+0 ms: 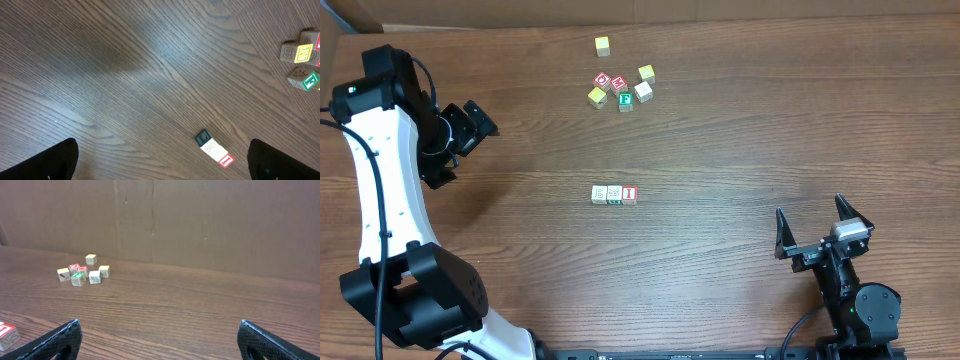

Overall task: Flip 5 blocks
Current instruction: 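Swing the right arm up and reach over the block cluster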

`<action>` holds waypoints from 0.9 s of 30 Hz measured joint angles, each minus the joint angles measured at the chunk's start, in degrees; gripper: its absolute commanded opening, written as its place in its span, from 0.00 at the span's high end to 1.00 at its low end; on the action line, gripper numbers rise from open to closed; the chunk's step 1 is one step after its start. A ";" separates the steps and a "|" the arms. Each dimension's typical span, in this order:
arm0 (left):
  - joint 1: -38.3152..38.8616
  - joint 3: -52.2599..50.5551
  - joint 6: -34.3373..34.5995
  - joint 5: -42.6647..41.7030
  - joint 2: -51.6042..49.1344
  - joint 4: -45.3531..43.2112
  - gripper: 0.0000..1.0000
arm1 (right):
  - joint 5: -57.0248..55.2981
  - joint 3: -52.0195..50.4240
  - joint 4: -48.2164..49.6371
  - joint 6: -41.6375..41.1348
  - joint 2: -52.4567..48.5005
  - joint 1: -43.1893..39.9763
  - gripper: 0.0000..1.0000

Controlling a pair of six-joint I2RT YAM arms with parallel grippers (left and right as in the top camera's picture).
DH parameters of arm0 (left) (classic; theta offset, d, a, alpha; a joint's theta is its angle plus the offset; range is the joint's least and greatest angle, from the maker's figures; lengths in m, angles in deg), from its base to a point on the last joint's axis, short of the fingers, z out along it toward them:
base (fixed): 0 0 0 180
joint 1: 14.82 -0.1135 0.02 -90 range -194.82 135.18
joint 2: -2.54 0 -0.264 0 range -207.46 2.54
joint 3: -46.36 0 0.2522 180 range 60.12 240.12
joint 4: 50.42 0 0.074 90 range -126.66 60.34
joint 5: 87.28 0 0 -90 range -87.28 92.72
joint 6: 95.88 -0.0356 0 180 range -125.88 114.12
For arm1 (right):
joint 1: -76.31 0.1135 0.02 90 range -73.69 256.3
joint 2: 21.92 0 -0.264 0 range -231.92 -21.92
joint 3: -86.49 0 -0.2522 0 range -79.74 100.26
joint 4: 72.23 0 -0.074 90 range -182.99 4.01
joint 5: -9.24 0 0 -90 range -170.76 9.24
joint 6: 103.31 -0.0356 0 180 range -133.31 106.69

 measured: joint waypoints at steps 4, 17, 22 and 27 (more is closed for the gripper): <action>0.00 0.00 0.00 0.00 0.00 0.00 0.00 | 0.00 0.00 -0.02 0.02 0.00 0.00 0.00; 0.00 0.00 0.00 0.00 0.00 0.02 0.00 | 0.79 0.00 0.68 -0.02 0.00 0.00 0.00; 0.00 -0.02 0.00 0.00 0.00 0.00 0.00 | 8.57 0.00 5.33 -0.02 0.00 0.00 0.00; 0.00 -0.02 0.00 0.04 0.00 0.02 0.00 | 20.24 0.00 10.67 -0.07 0.00 0.00 0.00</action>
